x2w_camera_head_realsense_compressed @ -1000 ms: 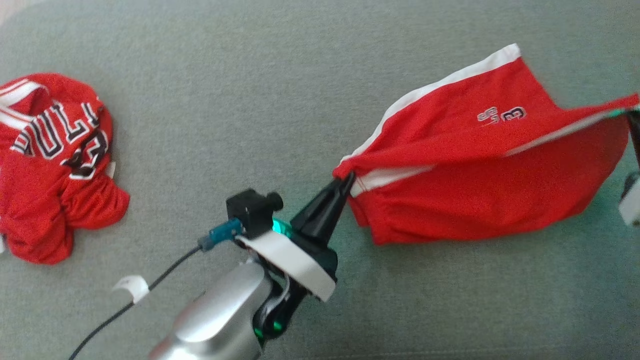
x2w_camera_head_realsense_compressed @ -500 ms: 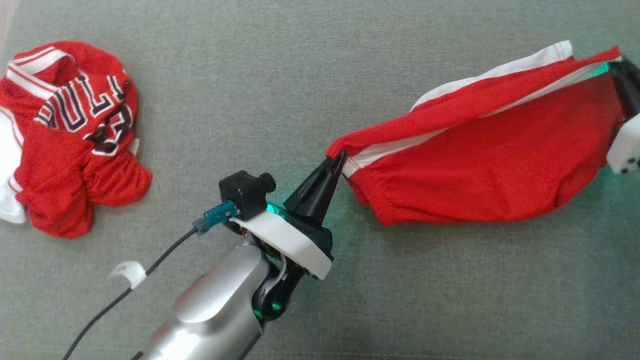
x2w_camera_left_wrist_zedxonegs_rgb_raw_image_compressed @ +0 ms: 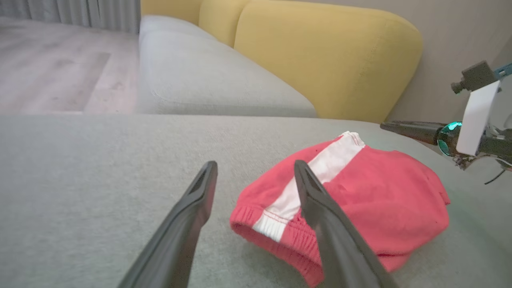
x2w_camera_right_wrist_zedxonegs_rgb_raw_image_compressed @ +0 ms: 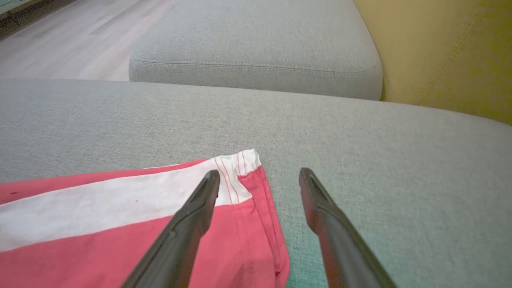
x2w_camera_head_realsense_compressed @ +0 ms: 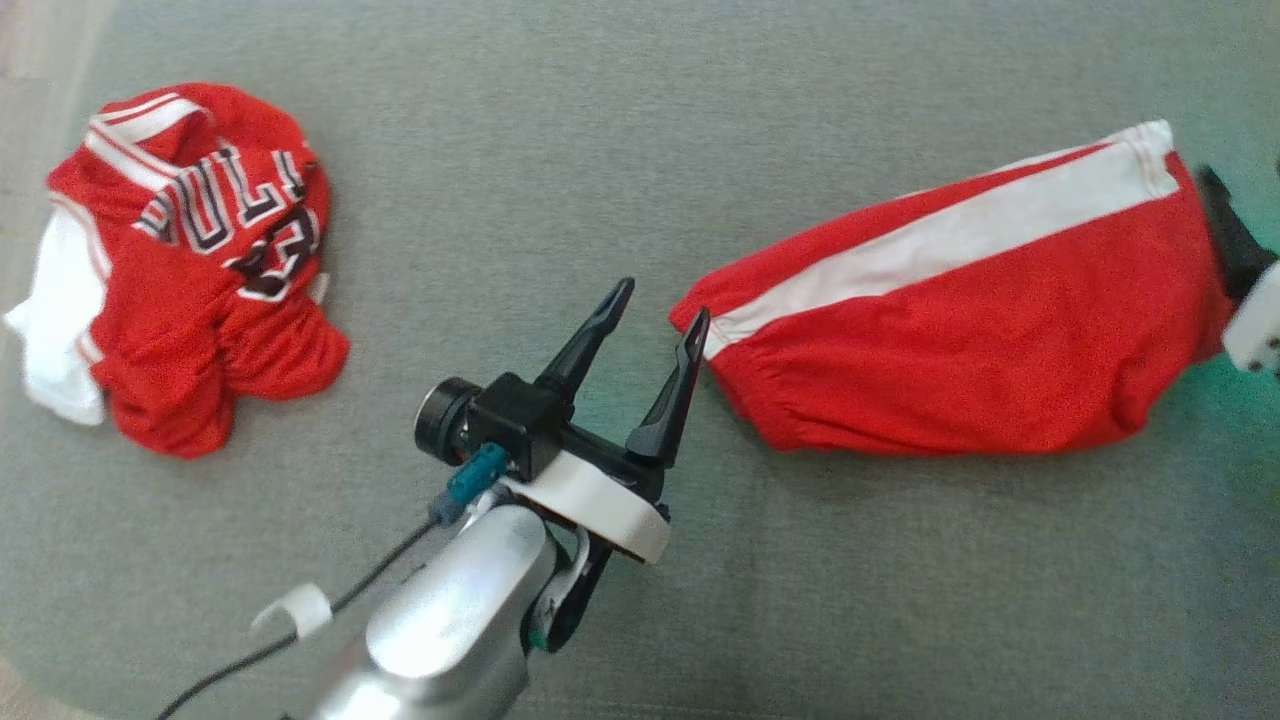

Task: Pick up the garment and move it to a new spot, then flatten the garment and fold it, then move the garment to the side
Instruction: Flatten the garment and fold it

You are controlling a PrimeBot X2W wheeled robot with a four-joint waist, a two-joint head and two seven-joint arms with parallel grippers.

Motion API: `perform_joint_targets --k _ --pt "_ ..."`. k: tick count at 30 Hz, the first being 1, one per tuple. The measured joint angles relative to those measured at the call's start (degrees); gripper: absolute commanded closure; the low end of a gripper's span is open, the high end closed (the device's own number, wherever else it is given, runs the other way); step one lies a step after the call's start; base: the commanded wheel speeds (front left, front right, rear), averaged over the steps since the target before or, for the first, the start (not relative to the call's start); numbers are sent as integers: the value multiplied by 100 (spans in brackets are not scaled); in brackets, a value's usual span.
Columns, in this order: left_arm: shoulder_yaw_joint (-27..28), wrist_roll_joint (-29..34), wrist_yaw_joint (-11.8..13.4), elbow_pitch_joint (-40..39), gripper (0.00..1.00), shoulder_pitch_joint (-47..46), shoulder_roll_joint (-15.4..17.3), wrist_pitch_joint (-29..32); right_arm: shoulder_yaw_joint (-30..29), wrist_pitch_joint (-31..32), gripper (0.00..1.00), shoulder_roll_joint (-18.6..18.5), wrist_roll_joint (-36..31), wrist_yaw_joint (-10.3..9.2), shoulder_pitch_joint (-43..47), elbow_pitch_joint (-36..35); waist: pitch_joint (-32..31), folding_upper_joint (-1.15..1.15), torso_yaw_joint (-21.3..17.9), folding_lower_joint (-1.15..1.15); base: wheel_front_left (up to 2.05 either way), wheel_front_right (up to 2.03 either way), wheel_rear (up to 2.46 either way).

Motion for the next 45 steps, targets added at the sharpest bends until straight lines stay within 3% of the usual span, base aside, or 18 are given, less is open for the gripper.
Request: perform_joint_targets --k 5,9,10,11,12,23,34,38,45 --pt "479 981 523 -915 0 551 -18 -35 -60 381 0 -113 809 0 337 421 -37 0 289 0 0 0 0" --pt "650 1427 588 -1302 0 1179 4 -41 -79 584 0 -257 1261 0 552 567 -18 0 538 0 0 0 0" --pt "678 1508 588 -1363 0 1292 9 -41 -85 622 25 -322 1339 0 548 573 -11 0 596 0 0 0 0" --pt "705 1561 589 -1412 0 1373 9 -41 -82 624 75 -376 1400 0 546 573 -5 0 651 0 0 0 0" --pt "744 1623 588 -1456 0 1421 10 -41 -71 624 100 -407 1452 0 548 571 -4 0 696 0 0 0 0" --pt "1217 2016 525 -1807 0 1618 13 -42 162 -82 100 -621 1662 0 994 466 -314 0 499 0 0 0 0" --pt "1411 2170 325 -1828 0 1841 -10 -42 76 -657 100 -832 1886 0 1444 492 -622 0 -266 0 0 0 0" --pt "1426 2173 270 -1731 0 1879 -29 -42 23 -699 100 -714 1900 0 1240 14 -779 0 -420 0 0 0 0" --pt "1550 2197 169 -1692 0 1990 -102 -42 88 -500 100 -399 1912 0 1053 -1659 -1003 0 -407 0 0 0 0"
